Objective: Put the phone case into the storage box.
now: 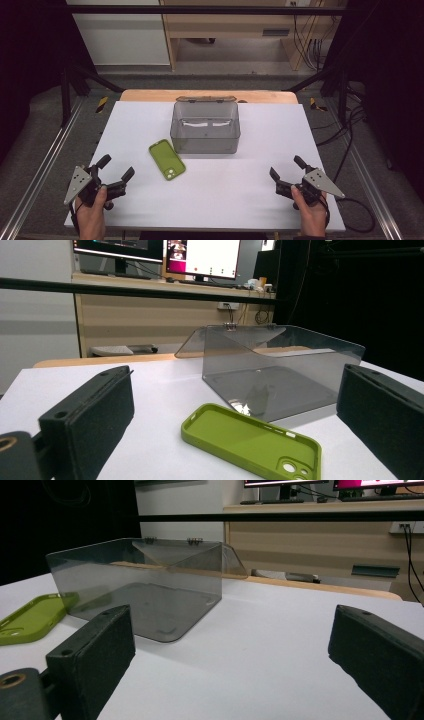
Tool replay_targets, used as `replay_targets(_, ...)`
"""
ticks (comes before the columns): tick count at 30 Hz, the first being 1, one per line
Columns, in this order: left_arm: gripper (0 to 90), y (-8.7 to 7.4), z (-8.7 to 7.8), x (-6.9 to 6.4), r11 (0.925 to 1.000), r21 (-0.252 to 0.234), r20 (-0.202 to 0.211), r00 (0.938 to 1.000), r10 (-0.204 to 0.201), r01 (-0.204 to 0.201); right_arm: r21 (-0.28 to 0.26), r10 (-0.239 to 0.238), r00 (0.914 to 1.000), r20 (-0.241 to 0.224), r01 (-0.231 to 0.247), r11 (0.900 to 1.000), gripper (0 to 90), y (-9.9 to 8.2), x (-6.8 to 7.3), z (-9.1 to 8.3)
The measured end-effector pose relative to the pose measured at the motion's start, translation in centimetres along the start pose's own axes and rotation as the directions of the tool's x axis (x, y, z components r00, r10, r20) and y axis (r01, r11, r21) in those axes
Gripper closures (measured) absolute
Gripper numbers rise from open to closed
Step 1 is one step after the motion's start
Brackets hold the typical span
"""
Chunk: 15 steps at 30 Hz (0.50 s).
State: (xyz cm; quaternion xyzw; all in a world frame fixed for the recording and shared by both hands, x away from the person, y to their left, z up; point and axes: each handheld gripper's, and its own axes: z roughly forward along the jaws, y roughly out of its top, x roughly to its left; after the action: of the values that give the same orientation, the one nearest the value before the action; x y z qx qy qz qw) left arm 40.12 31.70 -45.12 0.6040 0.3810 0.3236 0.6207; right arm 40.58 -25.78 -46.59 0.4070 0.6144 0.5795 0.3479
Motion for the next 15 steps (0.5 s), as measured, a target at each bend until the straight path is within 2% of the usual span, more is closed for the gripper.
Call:
replay_targets(10, 1.5, -0.12, 0.22, -0.12, 1.0000, 0.002, -0.005, 1.0000, 0.007, -0.007, 0.016, 0.034, 0.9994, -0.002, -0.034, 0.9993, 3.9, -0.02, 0.17, 0.15)
replay_targets(15, 1.5, -0.16, 0.23, -0.13, 1.0000, 0.004, -0.004, 1.0000, 0.009, -0.009, 0.041, 0.035, 0.9988, 0.036, -0.036, 0.9985, 3.4, -0.10, 0.16, 0.31)
